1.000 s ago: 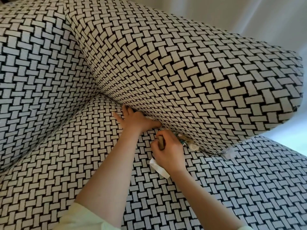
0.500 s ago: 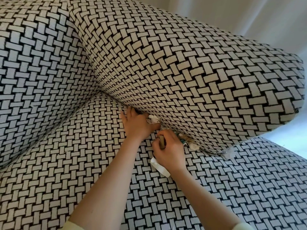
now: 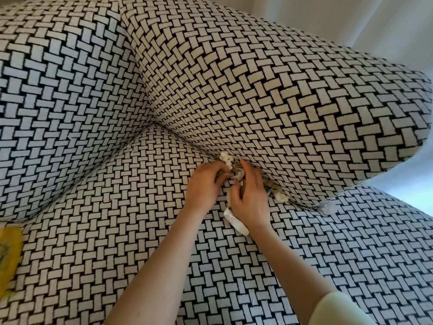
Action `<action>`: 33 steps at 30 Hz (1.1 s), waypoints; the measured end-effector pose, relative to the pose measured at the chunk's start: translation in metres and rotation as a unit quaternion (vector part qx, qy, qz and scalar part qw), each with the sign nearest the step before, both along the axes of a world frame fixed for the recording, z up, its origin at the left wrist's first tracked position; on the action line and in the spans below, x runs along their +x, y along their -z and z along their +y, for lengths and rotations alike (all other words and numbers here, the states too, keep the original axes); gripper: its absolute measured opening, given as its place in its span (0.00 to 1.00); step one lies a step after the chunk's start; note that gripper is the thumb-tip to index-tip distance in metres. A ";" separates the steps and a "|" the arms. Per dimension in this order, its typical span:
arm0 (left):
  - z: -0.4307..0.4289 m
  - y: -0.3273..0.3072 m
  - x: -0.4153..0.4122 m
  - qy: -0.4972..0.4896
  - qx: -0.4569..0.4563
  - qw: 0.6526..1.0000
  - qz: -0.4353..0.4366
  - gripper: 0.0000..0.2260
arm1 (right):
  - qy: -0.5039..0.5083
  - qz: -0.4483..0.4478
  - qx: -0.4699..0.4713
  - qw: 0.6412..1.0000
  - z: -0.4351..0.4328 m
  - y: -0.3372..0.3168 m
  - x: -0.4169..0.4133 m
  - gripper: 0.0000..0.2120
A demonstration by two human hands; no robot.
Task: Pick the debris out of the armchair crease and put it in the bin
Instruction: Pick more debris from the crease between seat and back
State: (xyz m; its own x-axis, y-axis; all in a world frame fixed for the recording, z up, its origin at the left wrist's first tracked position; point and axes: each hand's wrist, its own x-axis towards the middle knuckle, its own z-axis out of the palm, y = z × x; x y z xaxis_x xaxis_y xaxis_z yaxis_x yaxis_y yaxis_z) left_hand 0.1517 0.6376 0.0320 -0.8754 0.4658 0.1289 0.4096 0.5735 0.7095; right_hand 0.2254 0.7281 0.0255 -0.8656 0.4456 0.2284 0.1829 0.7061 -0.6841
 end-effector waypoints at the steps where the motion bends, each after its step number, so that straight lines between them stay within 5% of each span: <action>1: -0.003 0.000 0.001 0.020 0.011 1.000 -0.009 0.04 | -0.012 -0.007 0.015 1.000 0.001 0.002 -0.001 0.25; 9: -0.020 -0.013 0.003 0.006 0.140 0.970 -0.199 0.17 | -0.031 -0.034 0.104 0.993 0.003 0.009 -0.002 0.25; 20: -0.051 -0.026 0.024 -0.141 0.169 0.951 -0.218 0.17 | -0.040 -0.099 0.051 0.993 -0.012 -0.019 -0.002 0.19; 26: -0.076 -0.044 0.033 -0.207 0.245 0.896 -0.307 0.10 | -0.044 0.033 0.118 0.991 -0.049 -0.041 -0.006 0.12; 29: -0.088 -0.056 0.035 -0.233 0.308 0.850 -0.359 0.08 | -0.117 -0.103 -0.139 0.978 -0.071 -0.053 -0.012 0.11; 31: -0.097 -0.062 0.036 -0.241 0.306 0.850 -0.354 0.07 | -0.100 -0.182 -0.394 0.895 -0.086 -0.055 -0.016 0.10; 33: -0.109 -0.065 0.035 -0.248 0.290 0.858 -0.344 0.09 | -0.031 -0.183 -0.529 0.828 -0.098 -0.056 -0.017 0.11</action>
State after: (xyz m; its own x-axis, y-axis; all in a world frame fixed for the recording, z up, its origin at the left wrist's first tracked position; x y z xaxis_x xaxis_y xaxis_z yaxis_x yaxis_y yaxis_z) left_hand 0.1871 0.5286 0.0972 -0.9088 0.0465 -0.4146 -0.4138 0.0254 0.9100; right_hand 0.2089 0.6306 0.0815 -0.8194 0.1802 -0.5442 0.5005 -0.2381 -0.8324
